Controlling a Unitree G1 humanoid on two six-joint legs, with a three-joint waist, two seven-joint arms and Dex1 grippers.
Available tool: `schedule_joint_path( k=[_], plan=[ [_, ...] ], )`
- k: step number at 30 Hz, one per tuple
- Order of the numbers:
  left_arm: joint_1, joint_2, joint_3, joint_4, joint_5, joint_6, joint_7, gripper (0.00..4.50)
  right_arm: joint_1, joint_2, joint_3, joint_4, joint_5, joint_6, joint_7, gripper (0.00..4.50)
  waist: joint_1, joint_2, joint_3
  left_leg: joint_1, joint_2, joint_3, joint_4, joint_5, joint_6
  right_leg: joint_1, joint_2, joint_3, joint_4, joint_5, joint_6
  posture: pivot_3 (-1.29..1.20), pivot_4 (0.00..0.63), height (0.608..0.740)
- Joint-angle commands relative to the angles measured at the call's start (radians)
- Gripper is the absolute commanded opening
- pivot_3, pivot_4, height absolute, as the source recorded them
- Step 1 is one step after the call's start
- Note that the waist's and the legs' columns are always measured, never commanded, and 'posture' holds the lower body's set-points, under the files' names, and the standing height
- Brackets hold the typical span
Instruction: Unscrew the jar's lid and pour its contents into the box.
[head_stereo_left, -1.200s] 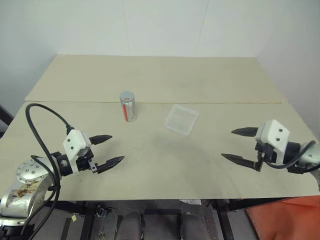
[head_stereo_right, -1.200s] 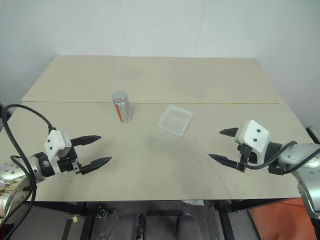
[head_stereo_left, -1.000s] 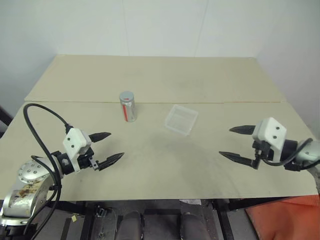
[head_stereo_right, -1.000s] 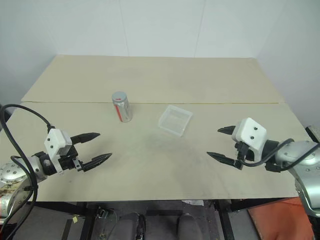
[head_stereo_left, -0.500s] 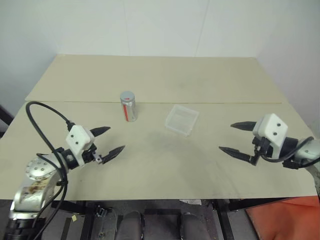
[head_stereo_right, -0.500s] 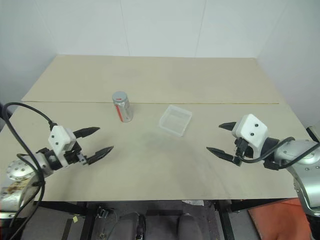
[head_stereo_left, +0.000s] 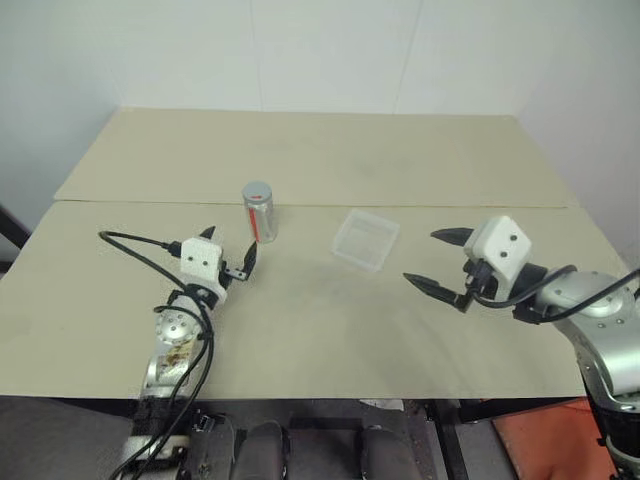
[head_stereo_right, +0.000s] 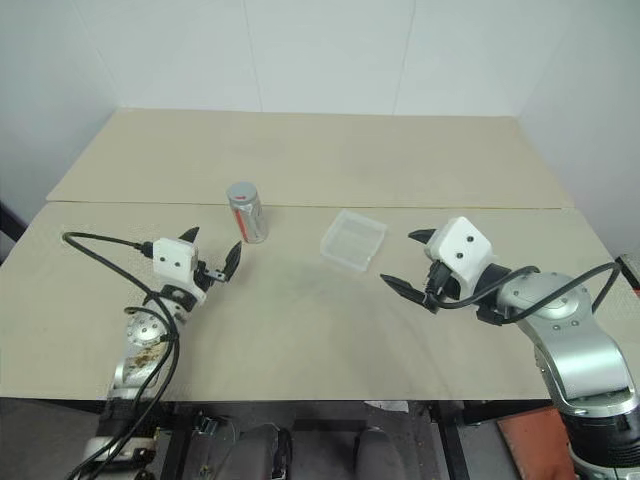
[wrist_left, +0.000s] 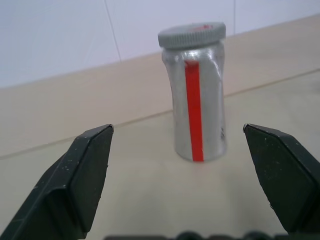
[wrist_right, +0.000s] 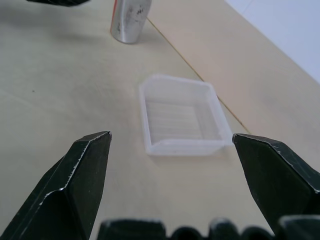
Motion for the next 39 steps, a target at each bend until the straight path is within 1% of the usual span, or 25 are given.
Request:
schedule_joint_path(
  k=[1,4,11,20,27,32,39],
  plan=[
    [-0.043,-0.014,-0.020,0.066,0.023,-0.087,0.015,4.50,-0.015,-0.009,-0.013,-0.030,-0.004,0.011,-0.010,4.48,0.000,0.000,0.000,0.000,0.000,0.000,0.000,0.000,0.000,0.000,0.000,0.000,0.000,0.000,0.000,0.00,0.150,0.740],
    [-0.069,-0.013,-0.025,0.124,0.038,-0.118,0.030,4.50,-0.011,-0.023,-0.015,-0.024,-0.023,0.012,-0.012,4.48,0.000,0.000,0.000,-0.001,0.000,0.000,0.000,0.000,0.000,0.000,0.000,0.000,-0.001,0.000,0.000,0.00,0.150,0.740],
    [-0.144,-0.022,-0.019,0.252,0.010,-0.170,0.010,4.50,0.029,-0.039,-0.033,-0.034,-0.030,0.011,-0.005,4.48,0.000,0.000,0.000,-0.001,0.000,0.000,0.000,0.000,0.000,-0.001,0.000,0.000,0.000,0.000,0.000,0.00,0.150,0.740],
    [-0.244,-0.040,-0.027,0.406,0.007,-0.233,0.005,4.50,0.037,-0.031,-0.040,-0.051,-0.040,0.015,-0.027,4.48,0.000,0.000,0.000,-0.001,0.000,0.000,0.000,0.000,0.000,-0.001,0.000,-0.001,-0.001,0.000,0.001,0.00,0.150,0.740],
    [-0.333,-0.058,-0.032,0.538,0.021,-0.286,0.030,4.50,0.069,-0.033,-0.051,-0.060,-0.043,0.014,-0.033,4.48,0.001,0.000,0.000,-0.002,-0.001,0.000,0.000,0.000,0.000,-0.001,0.000,-0.001,-0.001,0.000,0.001,0.00,0.150,0.740],
    [-0.380,-0.066,-0.032,0.618,0.027,-0.316,0.034,4.50,0.062,-0.030,-0.051,-0.053,-0.049,0.014,-0.045,4.48,0.000,0.000,0.000,-0.002,-0.001,0.000,0.000,0.000,0.000,-0.001,0.000,-0.001,-0.001,0.000,0.001,0.00,0.150,0.740],
    [-0.461,-0.081,-0.029,0.756,0.053,-0.361,0.100,4.50,0.102,-0.044,-0.073,-0.088,-0.048,0.013,-0.041,4.48,0.001,-0.001,0.000,-0.003,-0.001,0.001,0.000,0.000,0.000,-0.001,0.000,-0.002,-0.002,0.000,0.001,0.00,0.150,0.740]
  ],
)
